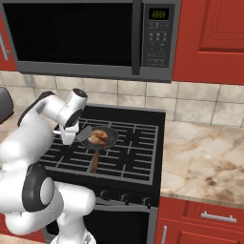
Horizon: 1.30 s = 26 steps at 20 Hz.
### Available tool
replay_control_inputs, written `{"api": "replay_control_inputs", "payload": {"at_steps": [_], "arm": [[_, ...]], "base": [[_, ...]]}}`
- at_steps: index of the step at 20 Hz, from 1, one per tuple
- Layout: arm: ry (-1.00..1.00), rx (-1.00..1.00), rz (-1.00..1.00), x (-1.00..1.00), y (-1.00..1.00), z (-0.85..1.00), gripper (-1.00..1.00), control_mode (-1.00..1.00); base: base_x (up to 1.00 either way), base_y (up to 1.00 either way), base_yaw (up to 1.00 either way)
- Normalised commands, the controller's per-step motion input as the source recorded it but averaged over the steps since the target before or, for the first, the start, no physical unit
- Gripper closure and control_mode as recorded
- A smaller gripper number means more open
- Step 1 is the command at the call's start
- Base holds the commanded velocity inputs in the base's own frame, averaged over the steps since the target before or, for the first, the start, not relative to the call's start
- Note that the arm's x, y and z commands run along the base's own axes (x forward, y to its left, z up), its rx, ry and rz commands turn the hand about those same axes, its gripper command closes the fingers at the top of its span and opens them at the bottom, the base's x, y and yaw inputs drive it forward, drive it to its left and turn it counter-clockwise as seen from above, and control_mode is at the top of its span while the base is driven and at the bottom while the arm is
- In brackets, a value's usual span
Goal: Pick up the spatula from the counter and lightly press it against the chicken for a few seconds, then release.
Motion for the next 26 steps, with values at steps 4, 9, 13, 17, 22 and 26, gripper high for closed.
{"api": "replay_control_inputs", "payload": {"at_steps": [4, 9, 13, 17, 22, 26], "arm": [[0.02, 0.09, 0.0, 0.5, -0.04, 0.0, 1.0, -1.0], [0.01, 0.05, 0.0, 0.37, 0.0, 0.0, 1.0, -1.0], [0.03, 0.02, 0.0, 0.33, 0.0, -0.12, 1.0, -1.0], [0.04, 0.01, 0.0, 0.32, 0.0, -0.14, 1.0, -1.0], [0.03, 0.02, 0.0, 0.25, 0.0, -0.14, 1.0, -1.0], [0.0, 0.03, 0.0, 0.05, 0.0, -0.09, 1.0, -1.0]], "base": [[0.0, 0.0, 0.0], [0.0, 0.0, 0.0], [0.0, 0.0, 0.0], [0.0, 0.0, 0.0], [0.0, 0.0, 0.0], [0.0, 0.0, 0.0]]}}
